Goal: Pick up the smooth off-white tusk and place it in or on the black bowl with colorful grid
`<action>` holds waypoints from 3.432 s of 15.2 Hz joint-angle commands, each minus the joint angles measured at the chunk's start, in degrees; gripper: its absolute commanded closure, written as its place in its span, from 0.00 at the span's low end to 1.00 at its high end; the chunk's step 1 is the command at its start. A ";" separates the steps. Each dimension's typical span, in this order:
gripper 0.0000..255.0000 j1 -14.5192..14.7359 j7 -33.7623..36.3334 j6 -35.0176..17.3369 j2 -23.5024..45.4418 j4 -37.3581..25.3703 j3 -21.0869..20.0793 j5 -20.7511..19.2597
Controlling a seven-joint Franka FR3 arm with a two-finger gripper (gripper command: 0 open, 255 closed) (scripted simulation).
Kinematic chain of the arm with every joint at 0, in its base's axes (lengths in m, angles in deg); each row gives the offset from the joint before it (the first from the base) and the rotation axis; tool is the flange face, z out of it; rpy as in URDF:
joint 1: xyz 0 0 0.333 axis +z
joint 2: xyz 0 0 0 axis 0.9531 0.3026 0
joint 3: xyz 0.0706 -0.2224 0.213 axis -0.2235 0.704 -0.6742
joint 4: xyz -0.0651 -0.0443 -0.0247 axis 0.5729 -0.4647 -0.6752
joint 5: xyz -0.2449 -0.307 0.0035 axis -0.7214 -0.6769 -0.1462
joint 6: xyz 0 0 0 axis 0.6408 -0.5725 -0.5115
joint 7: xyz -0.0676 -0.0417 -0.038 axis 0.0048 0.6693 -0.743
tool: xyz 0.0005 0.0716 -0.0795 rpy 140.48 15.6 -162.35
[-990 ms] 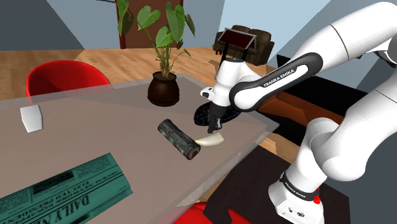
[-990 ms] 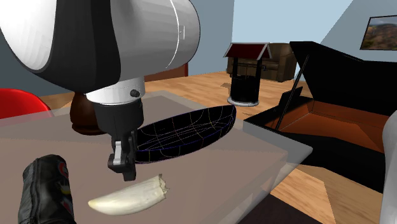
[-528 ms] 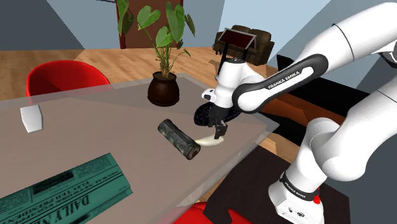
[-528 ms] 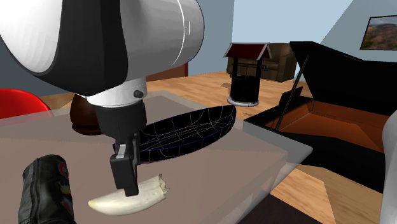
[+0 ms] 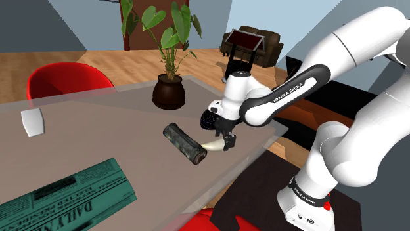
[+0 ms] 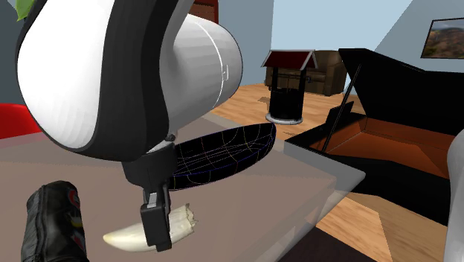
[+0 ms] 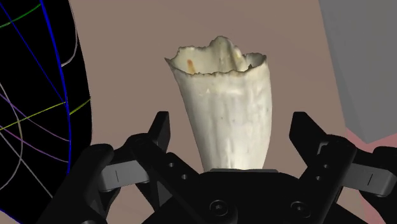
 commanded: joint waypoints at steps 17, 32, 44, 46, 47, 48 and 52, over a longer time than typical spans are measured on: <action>1.00 -0.03 0.00 -1.42 1.25 0.13 0.09 -0.06; 1.00 0.18 -0.80 12.57 -8.64 -3.99 -0.45 0.69; 1.00 0.38 -1.39 23.59 -14.01 -9.65 -1.00 1.35; 1.00 0.41 -1.48 25.33 -14.64 -10.77 -1.09 1.45; 1.00 0.43 -1.53 26.19 -14.93 -11.34 -1.13 1.50; 1.00 0.44 -1.58 27.05 -15.20 -11.92 -1.18 1.55; 1.00 -0.19 -3.11 28.88 -15.36 -13.72 -0.15 1.09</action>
